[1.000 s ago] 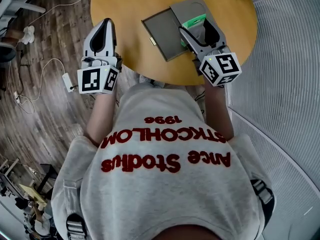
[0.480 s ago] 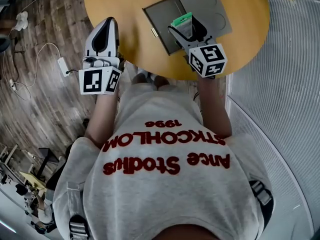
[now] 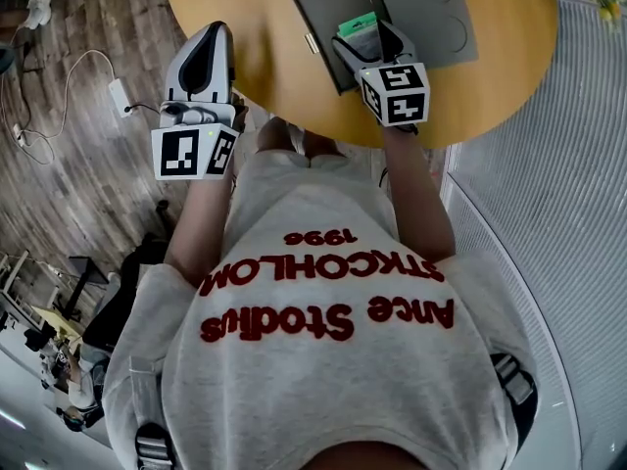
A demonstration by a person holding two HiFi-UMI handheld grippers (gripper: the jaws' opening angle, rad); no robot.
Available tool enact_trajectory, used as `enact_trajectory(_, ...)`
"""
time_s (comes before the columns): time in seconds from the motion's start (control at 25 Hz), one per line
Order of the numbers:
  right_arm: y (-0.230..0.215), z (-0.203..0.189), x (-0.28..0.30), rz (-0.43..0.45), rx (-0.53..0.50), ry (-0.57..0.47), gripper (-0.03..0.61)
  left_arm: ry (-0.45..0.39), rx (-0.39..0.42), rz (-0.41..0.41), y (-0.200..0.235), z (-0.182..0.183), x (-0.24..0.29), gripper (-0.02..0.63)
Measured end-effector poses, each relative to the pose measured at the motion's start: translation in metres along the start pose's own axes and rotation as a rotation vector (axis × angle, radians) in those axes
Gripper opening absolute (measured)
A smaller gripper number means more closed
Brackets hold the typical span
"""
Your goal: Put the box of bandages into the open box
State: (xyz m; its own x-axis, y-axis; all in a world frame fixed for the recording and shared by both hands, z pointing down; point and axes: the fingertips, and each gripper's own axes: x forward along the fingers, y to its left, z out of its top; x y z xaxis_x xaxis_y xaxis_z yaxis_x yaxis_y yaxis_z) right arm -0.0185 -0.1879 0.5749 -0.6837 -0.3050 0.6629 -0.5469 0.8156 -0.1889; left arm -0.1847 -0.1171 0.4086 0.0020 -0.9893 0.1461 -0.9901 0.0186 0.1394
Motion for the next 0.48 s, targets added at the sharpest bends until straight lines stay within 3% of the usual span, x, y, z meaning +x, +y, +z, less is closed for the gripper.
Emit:
enact_trajectory(0.12, 0.005, -0.016, 0.024, -0.009, -0.003, 0.033, 0.357, 0.009, 0.000, 0.015, 0.014, -0.019, -0.002, 0.000)
enact_trajectory(0.28, 0.019, -0.010, 0.031, -0.008, -0.001, 0.055, 0.357, 0.014, -0.012, 0.023, 0.032, -0.015, -0.008, 0.000)
enact_trajectory(0.48, 0.018, 0.004, 0.022, -0.004, 0.006, -0.016, 0.356, -0.004, -0.004, 0.014, 0.028, -0.013, -0.006, 0.000)
